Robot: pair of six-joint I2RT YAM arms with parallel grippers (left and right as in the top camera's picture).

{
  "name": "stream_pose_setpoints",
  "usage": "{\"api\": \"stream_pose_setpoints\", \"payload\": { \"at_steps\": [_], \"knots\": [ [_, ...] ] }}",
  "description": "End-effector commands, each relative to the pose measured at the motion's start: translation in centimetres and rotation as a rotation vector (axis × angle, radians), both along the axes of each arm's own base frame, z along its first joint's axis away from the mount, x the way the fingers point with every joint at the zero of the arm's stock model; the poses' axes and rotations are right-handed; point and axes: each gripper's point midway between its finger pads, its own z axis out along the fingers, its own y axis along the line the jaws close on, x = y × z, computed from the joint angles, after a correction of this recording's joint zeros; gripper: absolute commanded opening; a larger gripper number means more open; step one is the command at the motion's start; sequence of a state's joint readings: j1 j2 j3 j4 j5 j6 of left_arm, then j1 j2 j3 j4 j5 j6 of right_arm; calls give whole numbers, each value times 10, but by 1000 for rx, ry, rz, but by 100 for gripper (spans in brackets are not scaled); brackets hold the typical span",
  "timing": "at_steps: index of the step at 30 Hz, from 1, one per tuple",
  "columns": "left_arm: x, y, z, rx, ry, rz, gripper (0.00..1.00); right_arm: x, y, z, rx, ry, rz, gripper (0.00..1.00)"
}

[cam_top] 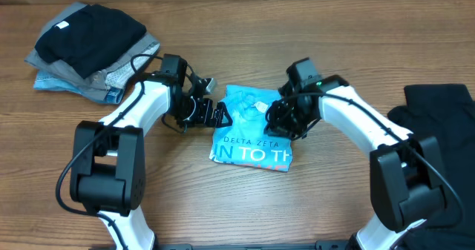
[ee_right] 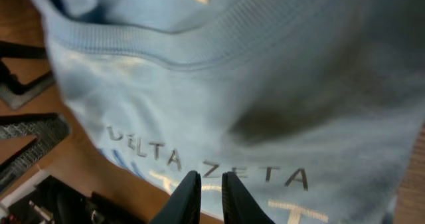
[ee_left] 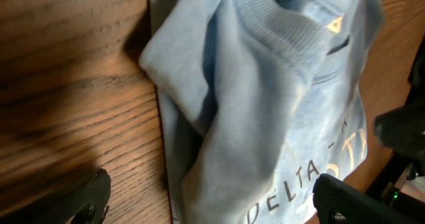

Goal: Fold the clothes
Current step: 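Grasp the bundle with both grippers from left and right sides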

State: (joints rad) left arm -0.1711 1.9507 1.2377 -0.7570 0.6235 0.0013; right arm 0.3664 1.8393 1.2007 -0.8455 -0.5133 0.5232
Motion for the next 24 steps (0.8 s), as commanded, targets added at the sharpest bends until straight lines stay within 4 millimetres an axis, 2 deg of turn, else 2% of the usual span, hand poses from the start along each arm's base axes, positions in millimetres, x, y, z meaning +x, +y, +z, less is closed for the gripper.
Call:
{"api": "stream_pose_setpoints", "payload": {
  "at_steps": [1, 6, 9, 14, 17, 20, 23, 24],
  "knots": [
    [-8, -11, -17, -22, 88, 9, 100, -18, -13, -30, -76, 112, -152, 17],
    [-19, -28, -36, -67, 174, -2, 98, -37, -11, -52, -31, 162, -192, 17],
    [-27, -36, -51, -71, 237, 9, 96, -42, -12, -56, -30, 173, -191, 18],
    [-39, -54, -66, -94, 304, -4, 86, -40, -11, -56, -27, 167, -191, 18],
    [-43, -59, -70, -88, 312, -15, 76, -41, -12, -56, -27, 167, -190, 18],
    [-39, -64, -71, -95, 292, -12, 61, -41, -12, -56, -28, 167, -188, 18],
    [-36, -64, -71, -98, 289, -1, 45, -41, -12, -56, -28, 169, -187, 15],
    [-36, -64, -71, -98, 288, -1, 36, -42, -12, -56, -30, 172, -187, 14]
  ]
}}
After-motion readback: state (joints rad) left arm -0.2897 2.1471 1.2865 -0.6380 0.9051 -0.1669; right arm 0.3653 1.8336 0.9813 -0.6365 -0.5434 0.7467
